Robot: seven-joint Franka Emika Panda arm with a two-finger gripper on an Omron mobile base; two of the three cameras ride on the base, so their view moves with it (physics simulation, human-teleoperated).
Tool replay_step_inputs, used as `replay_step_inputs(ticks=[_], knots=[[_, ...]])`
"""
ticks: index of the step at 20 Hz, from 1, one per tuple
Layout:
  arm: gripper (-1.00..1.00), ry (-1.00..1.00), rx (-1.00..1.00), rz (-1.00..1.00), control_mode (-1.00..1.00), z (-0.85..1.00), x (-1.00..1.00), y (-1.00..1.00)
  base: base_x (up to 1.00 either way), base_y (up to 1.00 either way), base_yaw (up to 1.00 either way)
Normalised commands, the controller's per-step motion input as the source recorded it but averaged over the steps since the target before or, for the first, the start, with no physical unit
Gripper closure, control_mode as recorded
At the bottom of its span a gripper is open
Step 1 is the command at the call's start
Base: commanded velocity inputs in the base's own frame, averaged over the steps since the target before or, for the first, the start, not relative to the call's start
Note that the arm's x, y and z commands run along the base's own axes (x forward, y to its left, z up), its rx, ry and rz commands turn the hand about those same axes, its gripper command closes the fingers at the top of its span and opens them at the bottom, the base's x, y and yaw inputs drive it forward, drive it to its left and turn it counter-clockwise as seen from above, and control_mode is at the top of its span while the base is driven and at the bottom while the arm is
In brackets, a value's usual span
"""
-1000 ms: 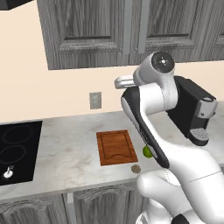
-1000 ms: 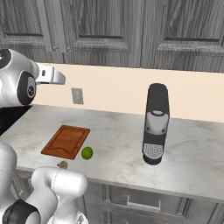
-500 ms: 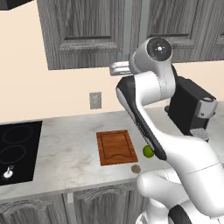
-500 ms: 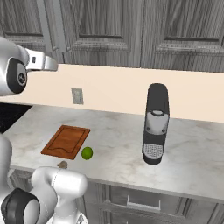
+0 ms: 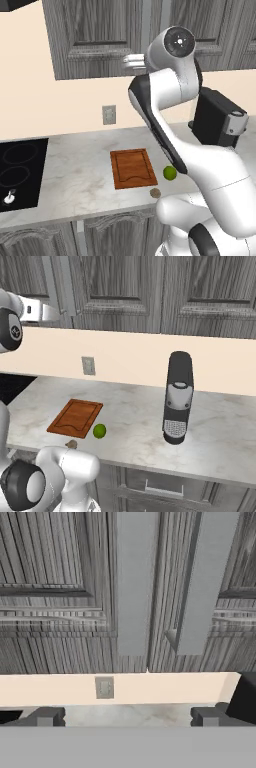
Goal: Open the cabinet. Place the bowl and condiment on the counter. Then place the lime and garlic on the cutting board.
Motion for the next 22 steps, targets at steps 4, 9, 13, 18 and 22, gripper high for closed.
replay_step_inputs(ticks=[4, 9, 13, 18, 22], knots=[[-1.00, -0.04, 0.03, 0.00, -1.00, 0.38, 0.00, 0.00, 0.00, 0.00, 0.00], [-1.00, -0.04, 0.01, 0.00, -1.00, 0.26, 0.00, 0.00, 0.00, 0.00, 0.00], [-1.00, -0.01, 0.00, 0.00, -1.00, 0.10, 0.12, 0.01, 0.00, 0.00, 0.00], [-1.00, -0.02, 0.00, 0.00, -1.00, 0.00, 0.17, 0.00, 0.00, 0.00, 0.00], [-1.00, -0.04, 0.00, 0.00, -1.00, 0.00, 0.25, 0.00, 0.00, 0.00, 0.00]])
